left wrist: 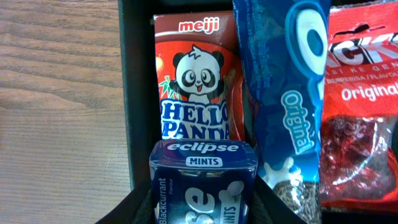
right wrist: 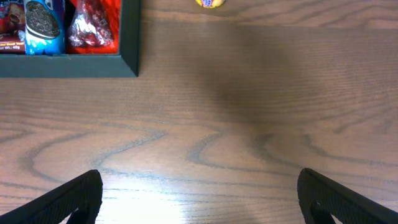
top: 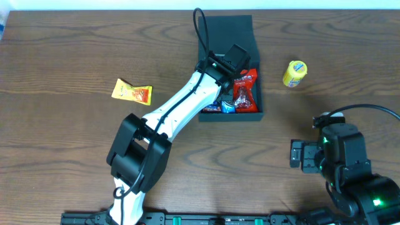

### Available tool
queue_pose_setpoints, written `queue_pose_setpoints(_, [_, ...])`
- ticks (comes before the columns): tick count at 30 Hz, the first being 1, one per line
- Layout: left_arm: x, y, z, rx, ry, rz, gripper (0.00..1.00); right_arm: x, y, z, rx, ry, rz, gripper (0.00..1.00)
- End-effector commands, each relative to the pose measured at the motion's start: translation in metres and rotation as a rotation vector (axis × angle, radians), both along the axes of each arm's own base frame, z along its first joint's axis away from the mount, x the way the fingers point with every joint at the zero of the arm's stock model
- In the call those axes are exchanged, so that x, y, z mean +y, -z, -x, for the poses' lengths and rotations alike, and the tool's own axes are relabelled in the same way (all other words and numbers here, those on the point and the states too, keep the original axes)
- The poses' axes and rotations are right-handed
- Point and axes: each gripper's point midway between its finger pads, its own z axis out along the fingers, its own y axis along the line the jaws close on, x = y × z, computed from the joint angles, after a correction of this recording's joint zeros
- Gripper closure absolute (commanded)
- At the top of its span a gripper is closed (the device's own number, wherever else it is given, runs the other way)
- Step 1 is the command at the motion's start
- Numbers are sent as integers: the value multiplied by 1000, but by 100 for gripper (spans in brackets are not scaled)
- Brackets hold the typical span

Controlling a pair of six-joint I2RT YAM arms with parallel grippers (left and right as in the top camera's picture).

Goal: Pack container
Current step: 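Carry the Eclipse tin forward and lower it into the black box, then release the tin and move the left gripper left over the yellow Julie's packet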

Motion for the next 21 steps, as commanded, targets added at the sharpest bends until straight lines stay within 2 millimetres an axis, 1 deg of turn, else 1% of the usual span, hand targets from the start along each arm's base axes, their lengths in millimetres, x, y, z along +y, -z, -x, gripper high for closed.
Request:
queue_pose_setpoints(1, [1,3,-9,-6,-28,6,94,-4,-1,0,-5,12,5,1])
queue_pose_setpoints(5, [2,12,-8,10,-35,-5,92,-4,-1,0,-5,12,5,1])
queue_pose_setpoints(7, [2,14,-8,13,-35,-8,87,-4,-1,0,-5,12,5,1])
queue_pose_setpoints(9, [2,14,-9,12,-36,-11,84,-4,-1,0,-5,12,5,1])
queue_pose_setpoints(12, [1,14,-10,6,-36,-8,84,-4,-1,0,-5,12,5,1])
queue_pose_setpoints(16, [0,13,-11,0,-35,-3,75,-4,-1,0,-5,12,5,1])
queue_pose_setpoints(20, [-1,13,-11,-1,-34,-2,74,-4,-1,0,-5,12,5,1])
queue_pose_setpoints(21, [-1,13,-11,-1,-34,-2,71,-4,-1,0,-5,12,5,1])
